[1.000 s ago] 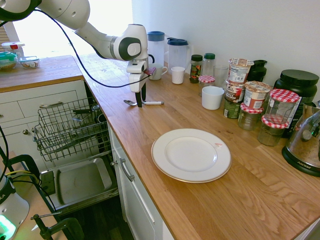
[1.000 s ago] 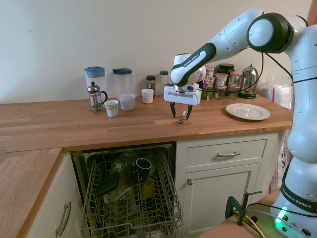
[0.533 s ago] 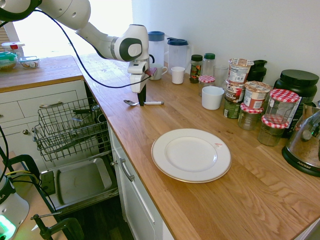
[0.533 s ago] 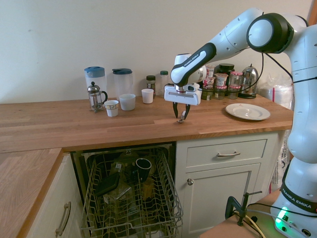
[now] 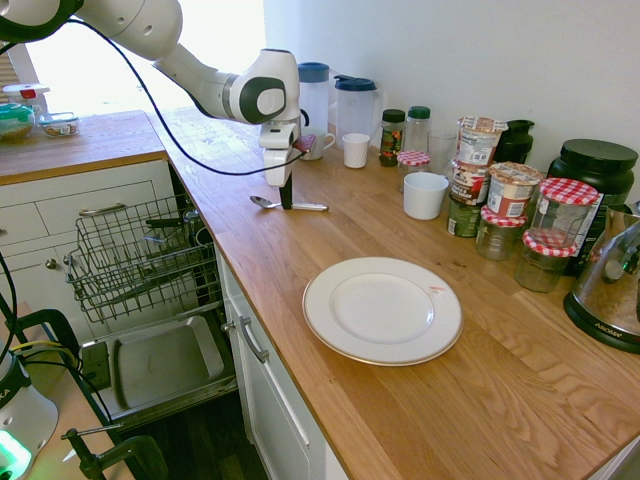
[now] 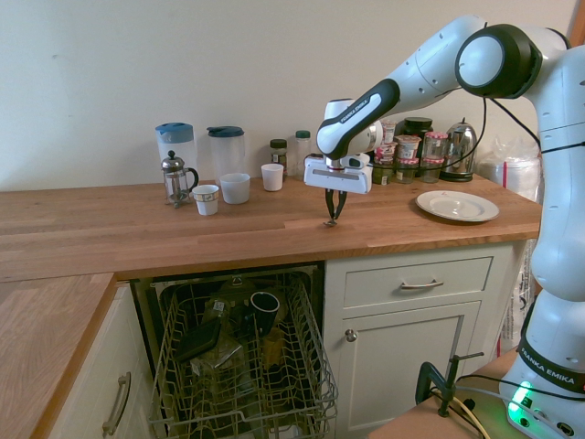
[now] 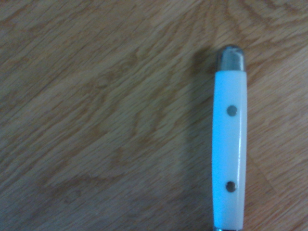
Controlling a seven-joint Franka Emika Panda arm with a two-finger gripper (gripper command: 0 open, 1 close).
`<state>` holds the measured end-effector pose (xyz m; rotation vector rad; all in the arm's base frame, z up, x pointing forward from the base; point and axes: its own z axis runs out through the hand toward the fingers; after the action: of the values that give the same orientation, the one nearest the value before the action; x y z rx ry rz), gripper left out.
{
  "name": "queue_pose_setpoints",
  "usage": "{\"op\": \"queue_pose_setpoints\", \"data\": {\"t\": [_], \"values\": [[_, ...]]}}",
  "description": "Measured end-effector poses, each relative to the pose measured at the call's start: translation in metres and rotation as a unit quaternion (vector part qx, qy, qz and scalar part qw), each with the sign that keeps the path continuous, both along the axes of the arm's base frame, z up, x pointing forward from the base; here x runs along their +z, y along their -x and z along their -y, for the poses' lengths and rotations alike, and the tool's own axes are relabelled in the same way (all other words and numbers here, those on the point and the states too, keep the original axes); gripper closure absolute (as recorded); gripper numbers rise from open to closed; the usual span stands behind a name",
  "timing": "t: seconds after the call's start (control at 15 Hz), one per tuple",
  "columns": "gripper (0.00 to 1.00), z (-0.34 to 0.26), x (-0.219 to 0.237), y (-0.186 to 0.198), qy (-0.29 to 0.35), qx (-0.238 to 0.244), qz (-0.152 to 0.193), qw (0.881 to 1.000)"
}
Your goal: Put the spoon in the dishwasher
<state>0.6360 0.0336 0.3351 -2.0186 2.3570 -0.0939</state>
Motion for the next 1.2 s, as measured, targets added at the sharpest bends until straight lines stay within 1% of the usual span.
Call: {"op": "queue_pose_setpoints", "data": {"t": [0.27, 0.33, 0.47, 0.67, 0.8, 0.93, 1.2], "values": [[1.0, 0.002, 0.004, 0.012, 0.0, 0.028, 0.016, 0.999], [1.0, 0.001, 0.013, 0.018, 0.002, 0.036, 0.023, 0.999], [1.0, -0.009, 0.048, 0.034, 0.01, 0.056, 0.044, 0.997], [1.0, -0.055, 0.105, 0.067, 0.018, 0.109, 0.065, 0.992], [1.0, -0.103, 0.121, 0.093, 0.019, 0.155, 0.073, 0.985], [1.0, -0.152, 0.117, 0.121, 0.022, 0.198, 0.07, 0.977], [1.0, -0.234, 0.083, 0.182, 0.018, 0.266, 0.075, 0.961]]}}
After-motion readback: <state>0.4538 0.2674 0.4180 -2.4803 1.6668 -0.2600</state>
